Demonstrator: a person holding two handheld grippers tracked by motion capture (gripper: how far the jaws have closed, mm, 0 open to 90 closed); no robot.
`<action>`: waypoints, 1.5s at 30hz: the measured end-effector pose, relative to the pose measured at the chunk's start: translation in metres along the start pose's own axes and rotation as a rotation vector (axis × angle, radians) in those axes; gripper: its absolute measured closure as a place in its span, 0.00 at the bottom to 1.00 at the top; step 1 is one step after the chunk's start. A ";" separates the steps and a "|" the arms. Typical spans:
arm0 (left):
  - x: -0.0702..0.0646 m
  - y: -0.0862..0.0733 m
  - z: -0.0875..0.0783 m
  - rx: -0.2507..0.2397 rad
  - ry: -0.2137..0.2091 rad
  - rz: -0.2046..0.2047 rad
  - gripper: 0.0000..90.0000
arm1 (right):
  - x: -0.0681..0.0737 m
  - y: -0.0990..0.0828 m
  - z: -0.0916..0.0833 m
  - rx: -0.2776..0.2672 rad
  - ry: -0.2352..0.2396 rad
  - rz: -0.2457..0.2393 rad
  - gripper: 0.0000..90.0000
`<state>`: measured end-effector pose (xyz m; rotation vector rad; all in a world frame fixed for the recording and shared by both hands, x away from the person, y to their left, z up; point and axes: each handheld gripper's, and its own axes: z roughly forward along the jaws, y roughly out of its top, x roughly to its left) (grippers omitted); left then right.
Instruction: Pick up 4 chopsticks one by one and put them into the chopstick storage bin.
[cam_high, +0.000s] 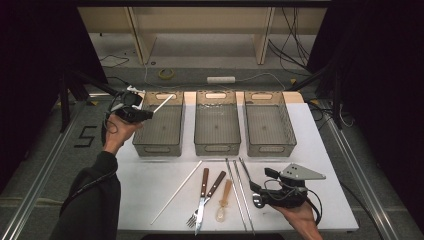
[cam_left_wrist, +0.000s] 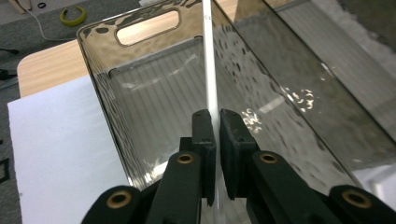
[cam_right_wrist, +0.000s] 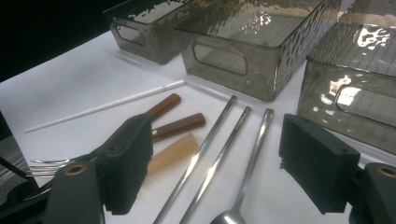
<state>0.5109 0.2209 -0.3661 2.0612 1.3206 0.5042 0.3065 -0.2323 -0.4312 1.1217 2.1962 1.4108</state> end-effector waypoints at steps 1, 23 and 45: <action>0.001 0.001 0.003 0.001 0.004 -0.001 0.94 | 0.000 0.000 0.000 -0.003 0.003 0.000 0.30; 0.007 0.001 0.051 0.013 0.017 -0.012 0.93 | 0.001 0.001 0.000 -0.005 0.020 -0.004 0.29; -0.029 -0.019 0.005 0.070 -0.198 -0.027 0.31 | 0.001 0.001 0.000 -0.005 0.023 0.000 0.28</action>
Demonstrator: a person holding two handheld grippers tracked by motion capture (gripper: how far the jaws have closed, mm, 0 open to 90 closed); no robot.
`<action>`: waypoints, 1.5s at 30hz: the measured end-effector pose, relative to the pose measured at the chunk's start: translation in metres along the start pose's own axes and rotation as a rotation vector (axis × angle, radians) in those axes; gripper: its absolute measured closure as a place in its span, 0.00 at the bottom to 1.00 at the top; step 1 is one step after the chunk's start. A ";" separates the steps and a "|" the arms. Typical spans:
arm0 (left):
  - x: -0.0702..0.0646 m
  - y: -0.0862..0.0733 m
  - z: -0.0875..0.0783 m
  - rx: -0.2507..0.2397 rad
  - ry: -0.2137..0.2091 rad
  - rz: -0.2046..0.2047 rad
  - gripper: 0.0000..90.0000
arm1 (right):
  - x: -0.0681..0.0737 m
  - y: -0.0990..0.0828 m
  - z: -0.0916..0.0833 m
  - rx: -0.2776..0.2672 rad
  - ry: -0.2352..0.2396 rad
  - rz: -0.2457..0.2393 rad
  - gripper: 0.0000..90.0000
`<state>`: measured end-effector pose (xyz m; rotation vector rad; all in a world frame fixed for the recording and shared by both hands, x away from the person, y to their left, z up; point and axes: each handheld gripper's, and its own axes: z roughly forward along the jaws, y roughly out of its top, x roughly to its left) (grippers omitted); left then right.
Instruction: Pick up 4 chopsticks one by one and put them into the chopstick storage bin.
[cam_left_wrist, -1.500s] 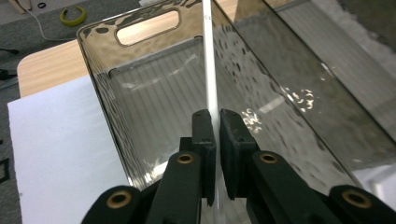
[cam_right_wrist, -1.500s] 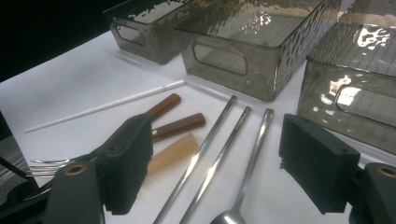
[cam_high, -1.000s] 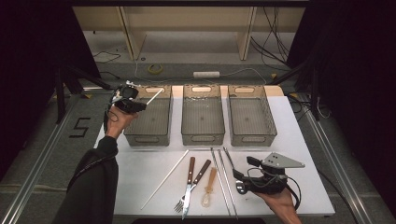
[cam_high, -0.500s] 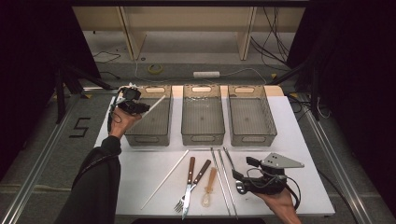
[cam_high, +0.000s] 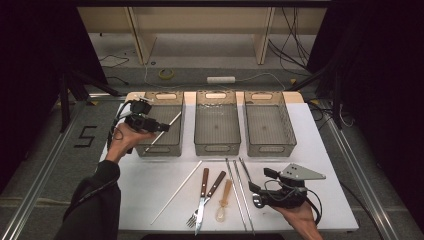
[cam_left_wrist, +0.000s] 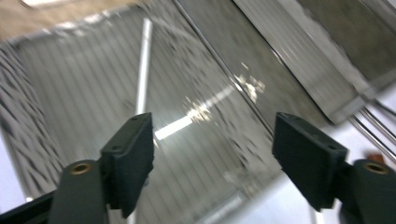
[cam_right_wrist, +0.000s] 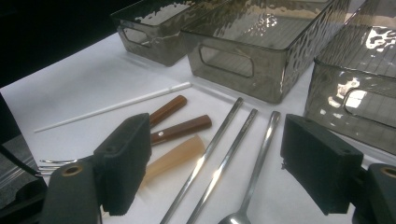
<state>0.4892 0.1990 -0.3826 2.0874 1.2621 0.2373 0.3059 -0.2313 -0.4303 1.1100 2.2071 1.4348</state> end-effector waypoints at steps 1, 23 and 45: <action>-0.005 -0.003 -0.003 0.013 -0.002 0.011 0.30 | 0.000 0.000 0.000 0.001 -0.001 -0.001 0.29; -0.080 -0.062 -0.004 0.230 -0.015 0.147 0.32 | 0.002 0.000 0.000 0.006 -0.003 -0.014 0.28; -0.107 -0.083 0.031 0.376 -0.019 0.218 0.44 | 0.002 0.000 -0.001 0.005 -0.002 -0.017 0.28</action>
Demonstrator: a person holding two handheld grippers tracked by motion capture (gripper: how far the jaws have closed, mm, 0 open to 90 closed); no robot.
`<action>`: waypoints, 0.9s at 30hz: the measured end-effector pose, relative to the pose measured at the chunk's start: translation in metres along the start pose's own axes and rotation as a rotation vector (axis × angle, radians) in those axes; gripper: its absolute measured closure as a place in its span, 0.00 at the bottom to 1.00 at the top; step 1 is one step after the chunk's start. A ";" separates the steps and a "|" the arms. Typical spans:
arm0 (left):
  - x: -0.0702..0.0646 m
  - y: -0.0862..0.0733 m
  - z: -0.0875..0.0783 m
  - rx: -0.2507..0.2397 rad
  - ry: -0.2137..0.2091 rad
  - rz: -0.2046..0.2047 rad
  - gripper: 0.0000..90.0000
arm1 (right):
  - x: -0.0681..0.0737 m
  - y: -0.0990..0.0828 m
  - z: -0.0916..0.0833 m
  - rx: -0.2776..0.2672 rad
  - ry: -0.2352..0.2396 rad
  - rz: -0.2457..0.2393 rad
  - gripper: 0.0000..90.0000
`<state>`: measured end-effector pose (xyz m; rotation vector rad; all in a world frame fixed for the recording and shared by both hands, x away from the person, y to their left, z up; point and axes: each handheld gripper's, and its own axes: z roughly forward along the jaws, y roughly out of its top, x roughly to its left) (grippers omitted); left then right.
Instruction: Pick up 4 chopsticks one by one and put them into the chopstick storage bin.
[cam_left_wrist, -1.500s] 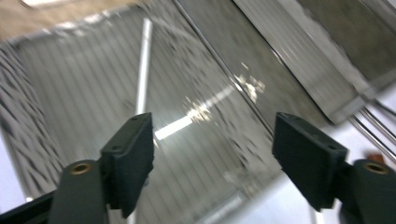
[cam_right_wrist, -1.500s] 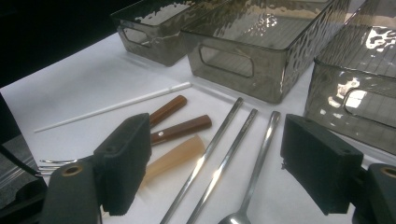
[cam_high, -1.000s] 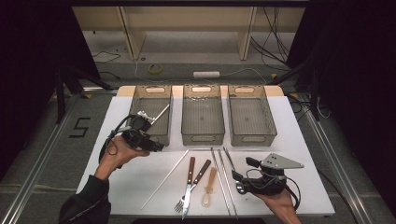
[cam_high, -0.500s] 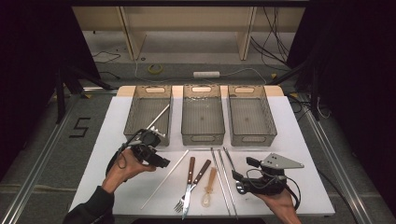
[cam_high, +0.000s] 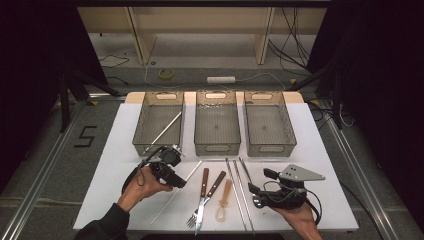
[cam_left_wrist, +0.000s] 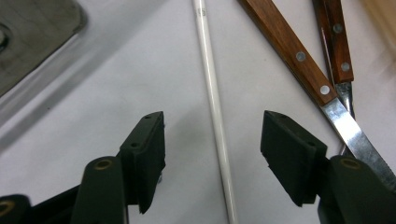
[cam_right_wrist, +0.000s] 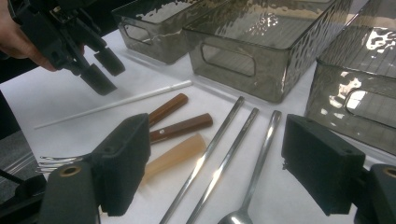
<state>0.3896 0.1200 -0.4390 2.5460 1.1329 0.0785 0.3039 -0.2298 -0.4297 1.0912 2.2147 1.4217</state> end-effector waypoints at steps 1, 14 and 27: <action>-0.001 0.000 0.001 0.003 0.000 -0.004 0.45 | 0.000 0.000 0.000 0.000 -0.001 0.001 0.28; -0.006 -0.001 0.013 0.052 0.003 0.025 0.58 | 0.000 0.000 0.000 0.004 -0.001 -0.004 0.28; -0.012 0.000 0.019 0.070 -0.002 0.031 0.73 | 0.000 0.000 0.000 0.006 -0.003 -0.004 0.28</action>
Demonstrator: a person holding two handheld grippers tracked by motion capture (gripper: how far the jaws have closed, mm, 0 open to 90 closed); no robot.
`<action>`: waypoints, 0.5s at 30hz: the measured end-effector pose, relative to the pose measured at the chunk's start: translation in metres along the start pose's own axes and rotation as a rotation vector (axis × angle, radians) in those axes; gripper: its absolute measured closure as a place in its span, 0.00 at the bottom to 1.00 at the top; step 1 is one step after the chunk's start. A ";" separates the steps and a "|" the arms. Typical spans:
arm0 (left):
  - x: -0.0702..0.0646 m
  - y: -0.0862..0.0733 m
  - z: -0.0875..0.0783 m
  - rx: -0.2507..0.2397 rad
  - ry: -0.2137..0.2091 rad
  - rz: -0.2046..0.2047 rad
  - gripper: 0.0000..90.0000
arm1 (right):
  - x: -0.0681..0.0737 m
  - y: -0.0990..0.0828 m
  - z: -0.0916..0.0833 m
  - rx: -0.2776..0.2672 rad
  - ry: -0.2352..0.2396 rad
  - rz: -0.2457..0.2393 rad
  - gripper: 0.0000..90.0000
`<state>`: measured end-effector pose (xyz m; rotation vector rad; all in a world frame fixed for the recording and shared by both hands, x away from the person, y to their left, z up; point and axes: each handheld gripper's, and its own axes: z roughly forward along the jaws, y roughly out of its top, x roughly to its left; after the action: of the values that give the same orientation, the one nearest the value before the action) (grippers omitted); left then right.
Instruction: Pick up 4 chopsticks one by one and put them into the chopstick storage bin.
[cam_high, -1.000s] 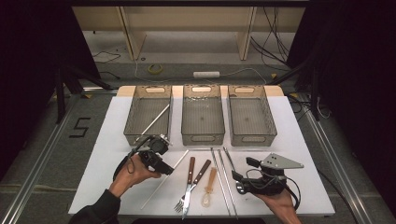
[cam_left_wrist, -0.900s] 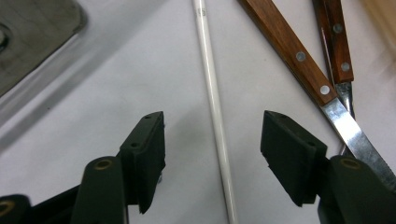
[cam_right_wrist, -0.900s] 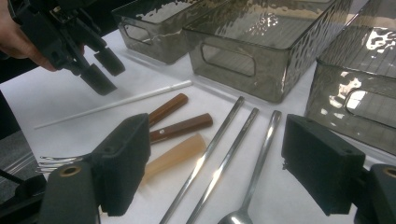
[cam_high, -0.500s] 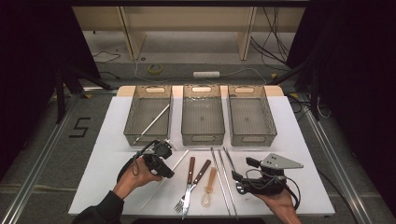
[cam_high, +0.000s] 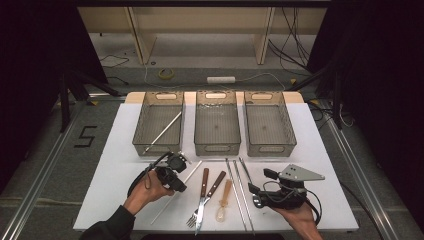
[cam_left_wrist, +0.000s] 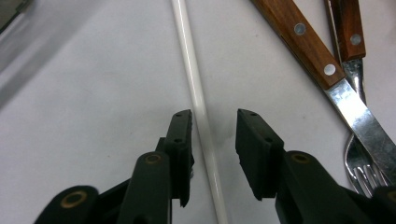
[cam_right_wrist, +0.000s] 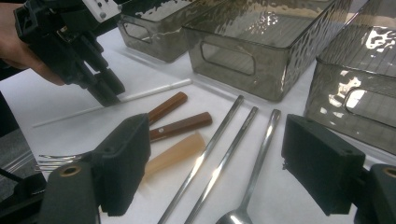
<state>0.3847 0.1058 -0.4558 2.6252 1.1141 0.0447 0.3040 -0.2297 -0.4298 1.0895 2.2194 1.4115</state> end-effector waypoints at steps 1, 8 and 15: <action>0.000 0.000 0.001 0.001 0.004 0.004 0.74 | 0.000 0.000 0.000 0.000 0.000 -0.001 0.28; -0.001 0.001 0.004 0.007 0.009 0.000 0.82 | 0.000 0.000 0.000 0.000 0.000 0.000 0.28; 0.001 0.001 0.007 0.016 0.022 0.003 0.86 | 0.000 0.000 0.000 0.003 0.000 -0.001 0.28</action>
<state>0.3876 0.1038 -0.4626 2.6470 1.1224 0.0663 0.3042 -0.2294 -0.4299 1.0895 2.2220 1.4080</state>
